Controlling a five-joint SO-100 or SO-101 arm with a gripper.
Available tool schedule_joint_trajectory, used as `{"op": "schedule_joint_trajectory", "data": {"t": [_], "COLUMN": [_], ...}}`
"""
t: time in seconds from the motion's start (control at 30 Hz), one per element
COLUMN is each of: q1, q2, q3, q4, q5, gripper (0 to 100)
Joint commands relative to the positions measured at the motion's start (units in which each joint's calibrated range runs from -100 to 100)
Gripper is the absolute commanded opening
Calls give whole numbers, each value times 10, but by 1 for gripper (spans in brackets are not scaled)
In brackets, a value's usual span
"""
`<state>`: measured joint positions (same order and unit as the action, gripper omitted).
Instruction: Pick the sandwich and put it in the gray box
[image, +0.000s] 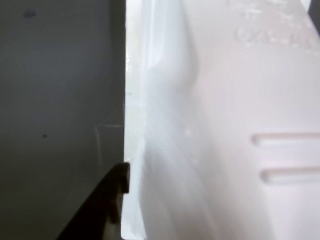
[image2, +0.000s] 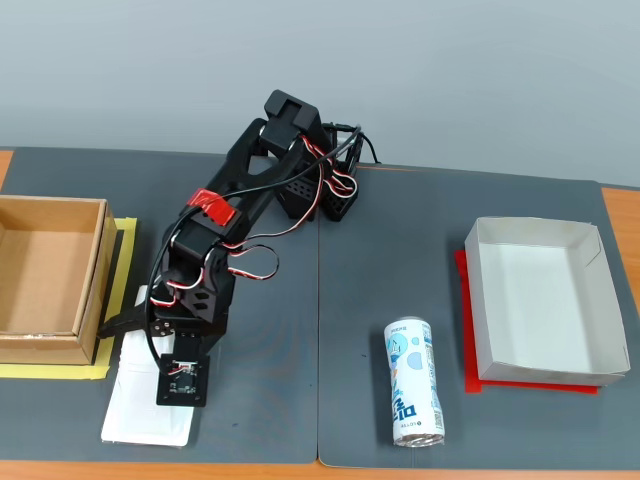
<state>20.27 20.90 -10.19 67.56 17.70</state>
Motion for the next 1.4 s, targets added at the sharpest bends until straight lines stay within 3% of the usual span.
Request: {"op": "schedule_joint_trajectory", "data": {"t": [0.0, 0.77, 1.37], "q1": [0, 0, -7], "q2": [-10, -9, -68], "q3": [-17, -16, -17], "q4": [2, 2, 3], "q5": [2, -2, -2], "gripper": [56, 23, 23]}}
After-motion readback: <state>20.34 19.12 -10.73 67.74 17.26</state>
